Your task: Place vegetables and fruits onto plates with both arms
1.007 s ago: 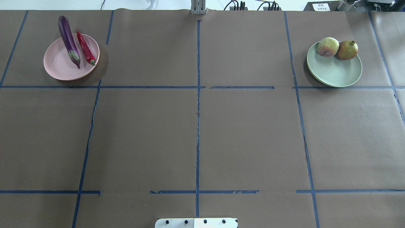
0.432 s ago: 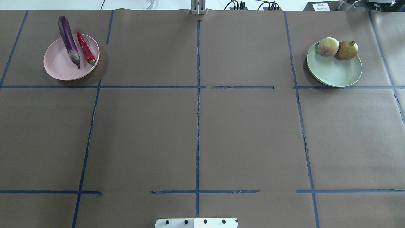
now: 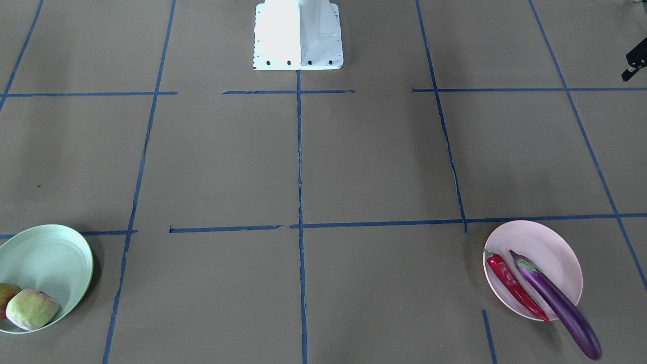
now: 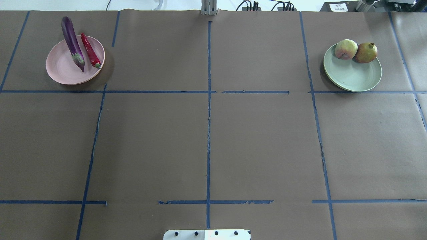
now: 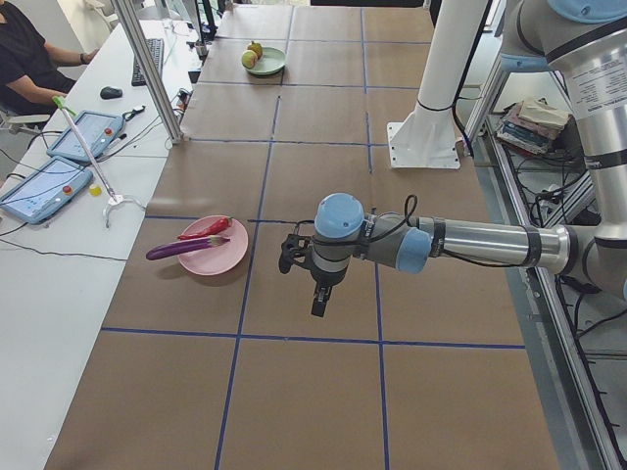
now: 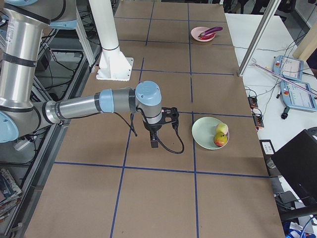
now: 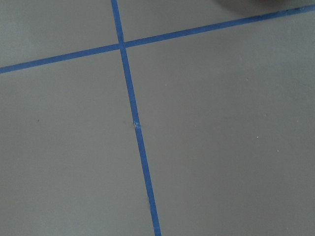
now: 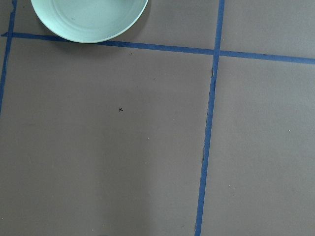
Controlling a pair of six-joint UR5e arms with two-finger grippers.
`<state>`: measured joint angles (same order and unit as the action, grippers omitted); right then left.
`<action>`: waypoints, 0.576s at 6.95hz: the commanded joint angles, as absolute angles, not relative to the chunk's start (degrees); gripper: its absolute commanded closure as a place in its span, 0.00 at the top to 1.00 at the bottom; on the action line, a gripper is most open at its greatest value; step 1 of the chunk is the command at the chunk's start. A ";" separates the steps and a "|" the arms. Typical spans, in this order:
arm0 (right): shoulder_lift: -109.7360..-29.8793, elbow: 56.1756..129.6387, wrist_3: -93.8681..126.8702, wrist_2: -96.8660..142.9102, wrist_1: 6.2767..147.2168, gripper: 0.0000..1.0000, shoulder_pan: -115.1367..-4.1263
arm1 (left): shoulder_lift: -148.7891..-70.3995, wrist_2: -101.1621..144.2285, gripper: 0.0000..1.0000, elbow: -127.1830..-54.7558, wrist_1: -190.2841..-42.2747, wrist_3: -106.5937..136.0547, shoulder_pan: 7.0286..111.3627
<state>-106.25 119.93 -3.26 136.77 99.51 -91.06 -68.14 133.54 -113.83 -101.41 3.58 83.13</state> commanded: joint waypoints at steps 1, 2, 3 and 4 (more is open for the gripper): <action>-106.35 119.71 -3.16 137.02 99.67 1.00 -91.05 | -67.50 136.55 1.00 -115.39 -101.43 4.04 83.23; -106.35 119.27 -3.25 137.11 99.67 1.00 -90.97 | -67.50 139.89 1.00 -115.31 -101.25 3.96 83.32; -106.35 119.27 -3.34 137.11 99.58 1.00 -90.97 | -67.50 140.18 1.00 -115.05 -101.08 3.96 83.32; -106.35 119.27 -3.34 137.11 99.58 1.00 -90.97 | -67.33 140.36 1.00 -115.40 -101.07 3.96 83.49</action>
<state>-106.34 119.33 -3.30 137.09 99.61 -90.98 -67.46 139.68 -115.19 -101.16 3.95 83.36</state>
